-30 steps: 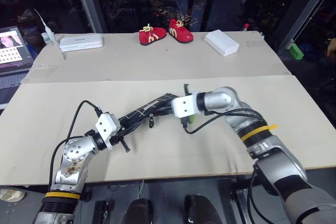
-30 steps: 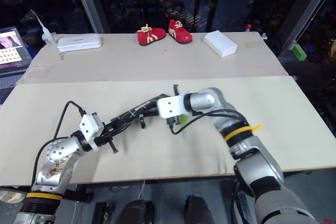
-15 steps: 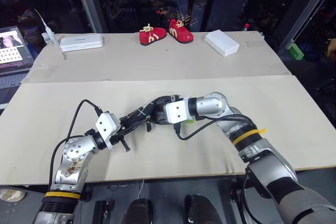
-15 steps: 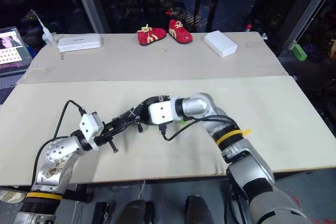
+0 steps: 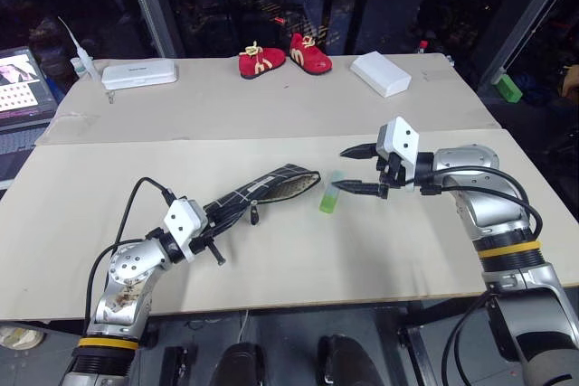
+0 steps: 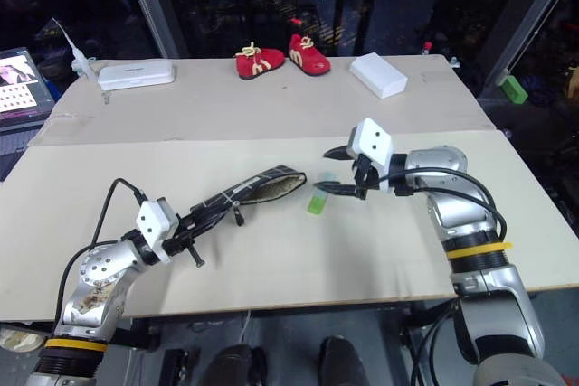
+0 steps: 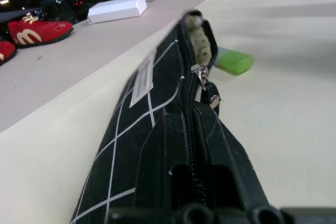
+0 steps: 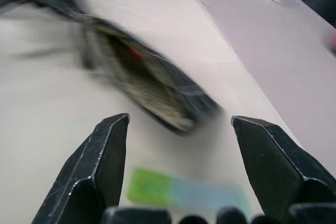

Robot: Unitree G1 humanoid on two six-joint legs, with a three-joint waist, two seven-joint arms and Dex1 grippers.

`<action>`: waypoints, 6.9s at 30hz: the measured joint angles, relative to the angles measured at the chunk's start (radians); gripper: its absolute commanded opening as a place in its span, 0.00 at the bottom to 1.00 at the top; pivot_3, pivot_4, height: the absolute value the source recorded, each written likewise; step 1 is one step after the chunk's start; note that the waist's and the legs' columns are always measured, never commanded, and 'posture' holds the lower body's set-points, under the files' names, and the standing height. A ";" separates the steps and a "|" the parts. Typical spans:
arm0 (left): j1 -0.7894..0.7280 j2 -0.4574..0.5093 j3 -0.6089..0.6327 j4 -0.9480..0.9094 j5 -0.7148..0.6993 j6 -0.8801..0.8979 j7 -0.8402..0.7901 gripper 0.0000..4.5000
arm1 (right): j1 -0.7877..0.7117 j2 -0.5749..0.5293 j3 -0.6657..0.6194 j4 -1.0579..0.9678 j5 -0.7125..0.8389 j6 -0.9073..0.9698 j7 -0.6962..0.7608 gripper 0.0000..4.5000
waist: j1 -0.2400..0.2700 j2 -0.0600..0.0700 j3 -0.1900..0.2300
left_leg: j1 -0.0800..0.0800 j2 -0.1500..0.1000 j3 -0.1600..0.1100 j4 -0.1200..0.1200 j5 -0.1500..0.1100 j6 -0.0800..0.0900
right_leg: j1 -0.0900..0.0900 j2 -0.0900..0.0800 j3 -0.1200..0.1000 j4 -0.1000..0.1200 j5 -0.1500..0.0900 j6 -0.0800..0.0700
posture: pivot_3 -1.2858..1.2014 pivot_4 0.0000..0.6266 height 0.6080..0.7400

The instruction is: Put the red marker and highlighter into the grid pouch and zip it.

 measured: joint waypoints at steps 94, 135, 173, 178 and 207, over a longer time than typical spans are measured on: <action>-0.004 -0.046 -0.002 -0.004 0.004 -0.002 0.034 0.00 | 0.139 -0.114 0.126 -0.192 -0.109 -0.327 0.096 0.24 | 0.006 0.000 0.000 | -0.005 -0.001 -0.003 -0.001 -0.001 0.001 | 0.001 0.003 -0.002 -0.011 0.000 0.003 | 0.52 0.24 1.00; -0.023 -0.041 -0.008 -0.006 0.007 0.027 -0.001 0.00 | -0.105 0.103 0.167 0.185 -0.204 -0.598 0.086 0.74 | 0.008 0.001 0.001 | -0.004 -0.001 0.002 0.000 0.000 0.001 | 0.000 0.001 -0.002 -0.004 0.000 0.002 | 0.52 0.24 1.00; -0.054 -0.056 -0.001 0.014 -0.001 0.037 0.004 0.00 | 0.044 0.481 0.167 -0.100 0.226 0.437 -0.317 0.59 | 0.002 0.001 0.000 | -0.009 -0.002 -0.006 0.000 0.000 0.000 | -0.005 0.002 -0.003 -0.001 0.000 0.002 | 0.52 0.24 1.00; -0.054 -0.060 -0.002 0.015 0.000 0.037 0.006 0.00 | 0.042 0.481 0.166 -0.059 0.199 0.422 -0.326 0.20 | 0.003 0.001 0.000 | -0.009 -0.002 -0.006 0.000 0.000 0.000 | -0.005 0.002 -0.002 -0.001 0.000 0.002 | 0.52 0.24 1.00; -0.032 -0.076 -0.017 0.001 0.003 0.035 0.018 0.00 | 0.051 0.051 -0.030 -0.011 0.193 0.339 -0.173 0.07 | 0.001 0.001 0.001 | -0.007 -0.002 -0.006 0.000 0.000 0.000 | -0.005 0.004 -0.001 0.000 0.000 0.002 | 0.52 0.24 1.00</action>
